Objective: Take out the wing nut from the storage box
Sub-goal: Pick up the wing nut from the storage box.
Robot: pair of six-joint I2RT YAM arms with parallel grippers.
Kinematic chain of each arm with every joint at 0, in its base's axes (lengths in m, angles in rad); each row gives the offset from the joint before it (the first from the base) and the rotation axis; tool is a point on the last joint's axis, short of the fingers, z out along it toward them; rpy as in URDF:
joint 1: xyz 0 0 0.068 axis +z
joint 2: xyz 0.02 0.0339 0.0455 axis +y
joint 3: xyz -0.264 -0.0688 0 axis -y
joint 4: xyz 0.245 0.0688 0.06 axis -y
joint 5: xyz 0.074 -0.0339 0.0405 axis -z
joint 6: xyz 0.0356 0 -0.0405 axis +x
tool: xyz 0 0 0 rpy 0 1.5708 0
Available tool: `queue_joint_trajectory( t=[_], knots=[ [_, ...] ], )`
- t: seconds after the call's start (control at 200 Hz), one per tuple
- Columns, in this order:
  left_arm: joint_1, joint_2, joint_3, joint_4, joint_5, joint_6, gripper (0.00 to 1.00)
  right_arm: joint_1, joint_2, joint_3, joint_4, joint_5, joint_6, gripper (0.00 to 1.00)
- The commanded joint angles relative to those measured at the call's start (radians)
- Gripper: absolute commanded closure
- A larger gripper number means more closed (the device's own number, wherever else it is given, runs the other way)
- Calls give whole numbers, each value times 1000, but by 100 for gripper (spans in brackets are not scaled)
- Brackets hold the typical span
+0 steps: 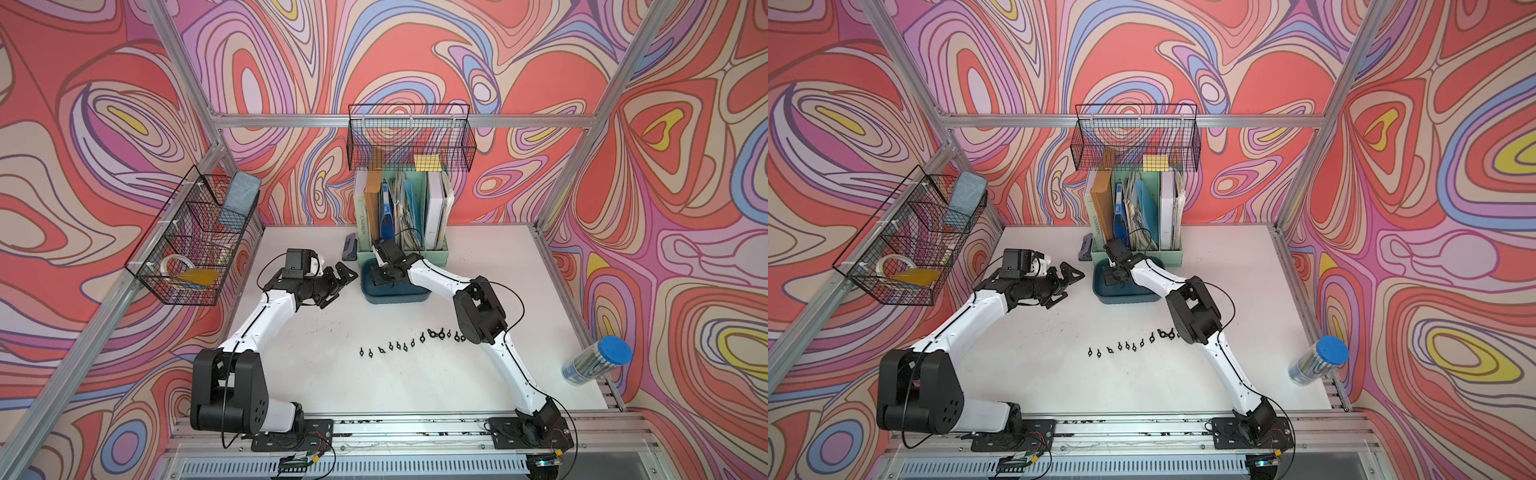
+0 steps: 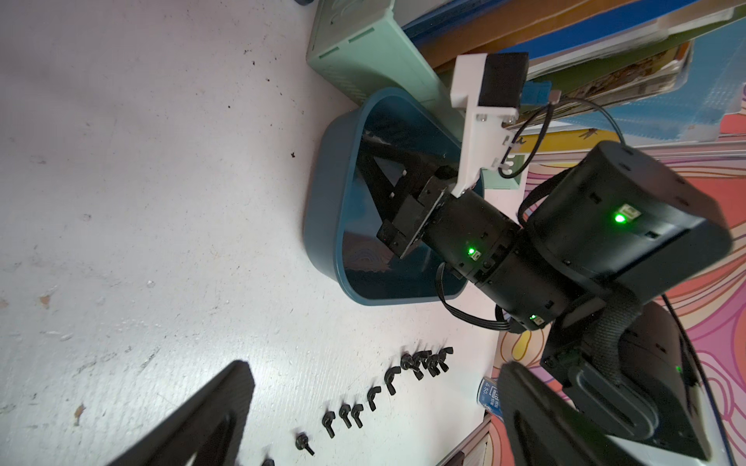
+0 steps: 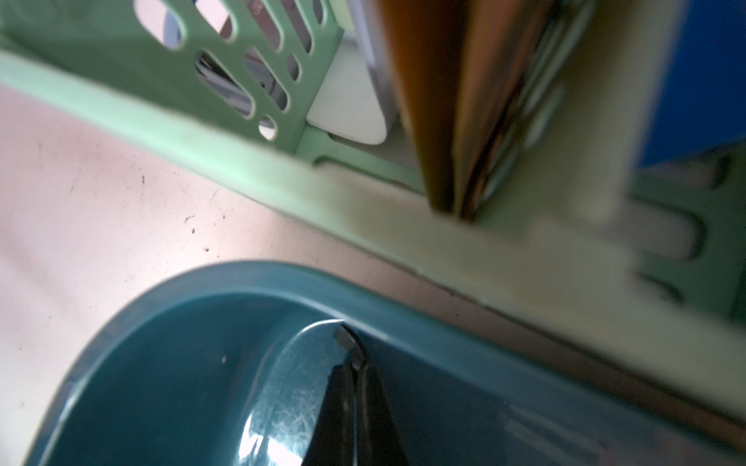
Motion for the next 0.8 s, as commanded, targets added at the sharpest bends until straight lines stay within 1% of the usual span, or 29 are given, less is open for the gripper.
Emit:
queue_joint_trajectory(
  t=[0.0, 0.095, 0.19, 0.406, 0.456, 0.526, 0.601, 0.656, 0.796],
  knots=[
    [10, -22, 17, -20, -21, 16, 1, 1, -74, -53, 21, -13, 17, 100],
    [10, -23, 15, -1, -12, 12, 1, 1, -133, -111, 43, -25, 29, 100],
    [10, -13, 9, 42, 26, -7, 2, 1, -200, -174, 60, -42, 41, 100],
    [10, 7, -5, 159, 94, -58, 20, 1, -366, -328, 97, -106, 61, 100],
    [8, 11, -8, 182, 106, -67, 23, 2, -394, -347, 95, -126, 67, 100],
    [7, 19, -14, 223, 128, -90, 31, 2, -433, -372, 96, -166, 71, 100],
    [1, 30, -15, 268, 145, -116, 36, 2, -472, -397, 98, -201, 83, 100],
    [-8, 36, -13, 287, 148, -127, 42, 3, -493, -410, 99, -224, 92, 100],
    [-41, 56, 5, 312, 148, -139, 48, 9, -536, -443, 104, -282, 122, 100]
  ],
)
